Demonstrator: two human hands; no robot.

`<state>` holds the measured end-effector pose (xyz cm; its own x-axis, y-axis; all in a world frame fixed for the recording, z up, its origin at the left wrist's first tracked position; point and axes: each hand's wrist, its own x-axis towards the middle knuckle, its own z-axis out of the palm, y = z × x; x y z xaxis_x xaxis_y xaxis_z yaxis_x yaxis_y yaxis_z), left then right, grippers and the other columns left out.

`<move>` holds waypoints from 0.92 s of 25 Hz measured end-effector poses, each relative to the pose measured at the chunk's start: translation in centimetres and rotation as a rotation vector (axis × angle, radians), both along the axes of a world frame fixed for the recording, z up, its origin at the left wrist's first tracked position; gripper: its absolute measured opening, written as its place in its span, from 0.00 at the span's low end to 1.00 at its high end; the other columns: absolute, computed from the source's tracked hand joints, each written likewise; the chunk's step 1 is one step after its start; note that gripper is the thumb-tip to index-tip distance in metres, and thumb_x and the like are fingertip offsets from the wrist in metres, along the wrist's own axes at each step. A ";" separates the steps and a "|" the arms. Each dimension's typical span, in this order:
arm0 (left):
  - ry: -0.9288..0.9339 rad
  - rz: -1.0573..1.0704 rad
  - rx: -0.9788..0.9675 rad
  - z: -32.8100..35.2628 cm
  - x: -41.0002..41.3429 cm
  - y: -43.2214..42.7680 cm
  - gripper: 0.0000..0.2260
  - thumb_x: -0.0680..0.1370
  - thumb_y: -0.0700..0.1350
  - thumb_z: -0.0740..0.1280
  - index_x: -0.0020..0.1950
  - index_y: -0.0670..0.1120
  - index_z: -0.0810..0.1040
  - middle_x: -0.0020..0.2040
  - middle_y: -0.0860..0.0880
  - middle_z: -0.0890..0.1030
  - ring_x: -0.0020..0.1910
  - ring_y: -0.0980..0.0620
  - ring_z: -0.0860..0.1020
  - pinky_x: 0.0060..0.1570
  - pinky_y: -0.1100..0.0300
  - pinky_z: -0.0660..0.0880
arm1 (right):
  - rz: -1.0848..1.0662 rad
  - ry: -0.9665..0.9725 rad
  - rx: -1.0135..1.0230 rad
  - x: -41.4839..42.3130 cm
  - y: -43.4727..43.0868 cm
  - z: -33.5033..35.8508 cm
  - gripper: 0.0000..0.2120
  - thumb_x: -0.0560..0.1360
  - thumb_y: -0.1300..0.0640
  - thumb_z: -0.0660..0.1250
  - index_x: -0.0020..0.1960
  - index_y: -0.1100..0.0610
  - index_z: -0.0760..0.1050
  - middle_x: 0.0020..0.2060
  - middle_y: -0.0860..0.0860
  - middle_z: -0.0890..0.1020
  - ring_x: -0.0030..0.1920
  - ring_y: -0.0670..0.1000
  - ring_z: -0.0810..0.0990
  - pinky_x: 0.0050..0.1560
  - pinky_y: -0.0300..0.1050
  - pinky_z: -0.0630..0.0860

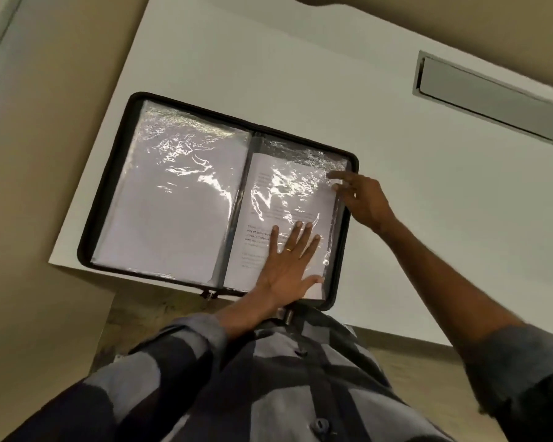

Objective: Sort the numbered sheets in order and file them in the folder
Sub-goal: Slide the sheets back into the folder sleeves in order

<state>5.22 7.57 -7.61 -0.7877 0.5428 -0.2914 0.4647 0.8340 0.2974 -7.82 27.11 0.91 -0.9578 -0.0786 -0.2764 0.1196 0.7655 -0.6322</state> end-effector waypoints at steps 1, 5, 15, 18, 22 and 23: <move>-0.003 -0.003 0.006 0.3 0.0 0.0 0.37 0.82 0.68 0.49 0.84 0.49 0.43 0.83 0.44 0.38 0.81 0.44 0.35 0.75 0.30 0.39 | -0.031 0.016 -0.008 2.3 0.3 -0.5 0.12 0.83 0.56 0.65 0.64 0.51 0.81 0.53 0.47 0.85 0.48 0.44 0.82 0.55 0.40 0.77; 0.023 0.000 0.043 1.1 0.1 -0.2 0.29 0.85 0.61 0.49 0.84 0.51 0.50 0.84 0.45 0.45 0.82 0.44 0.40 0.76 0.31 0.41 | -0.199 0.072 -0.086 9.9 0.5 -2.2 0.15 0.83 0.61 0.63 0.69 0.56 0.77 0.64 0.50 0.81 0.62 0.46 0.78 0.66 0.47 0.77; -0.048 0.275 0.606 7.8 1.7 -3.7 0.28 0.85 0.59 0.54 0.84 0.55 0.50 0.84 0.55 0.49 0.82 0.57 0.45 0.80 0.41 0.46 | -0.089 -0.062 -0.451 14.4 -6.5 -1.5 0.23 0.80 0.48 0.66 0.71 0.59 0.72 0.61 0.51 0.82 0.58 0.41 0.82 0.59 0.40 0.80; -0.051 0.383 0.654 10.7 3.3 -5.8 0.37 0.81 0.65 0.60 0.84 0.53 0.48 0.84 0.54 0.50 0.82 0.58 0.48 0.80 0.43 0.51 | 0.145 -0.089 -0.534 14.5 -10.1 -0.4 0.18 0.76 0.42 0.63 0.52 0.56 0.79 0.44 0.46 0.82 0.44 0.38 0.82 0.47 0.38 0.79; 0.024 0.502 0.623 13.6 5.0 -9.0 0.50 0.75 0.66 0.70 0.84 0.50 0.43 0.84 0.54 0.45 0.82 0.58 0.45 0.81 0.51 0.51 | 0.416 0.042 -0.548 14.3 -14.5 0.8 0.15 0.77 0.45 0.62 0.59 0.52 0.73 0.56 0.48 0.79 0.56 0.35 0.76 0.58 0.29 0.72; 0.041 0.547 0.617 14.1 5.3 -9.9 0.51 0.74 0.66 0.71 0.84 0.52 0.42 0.84 0.55 0.44 0.82 0.58 0.45 0.81 0.52 0.51 | 0.486 0.059 -0.504 13.7 -15.7 0.6 0.23 0.77 0.43 0.63 0.68 0.55 0.71 0.64 0.52 0.76 0.64 0.38 0.74 0.64 0.31 0.70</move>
<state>10.48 -2.33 6.52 -0.9907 0.1322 -0.0314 0.0607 0.6377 0.7679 5.88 11.46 1.50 -0.7941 -0.6063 -0.0427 -0.2068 0.3357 -0.9190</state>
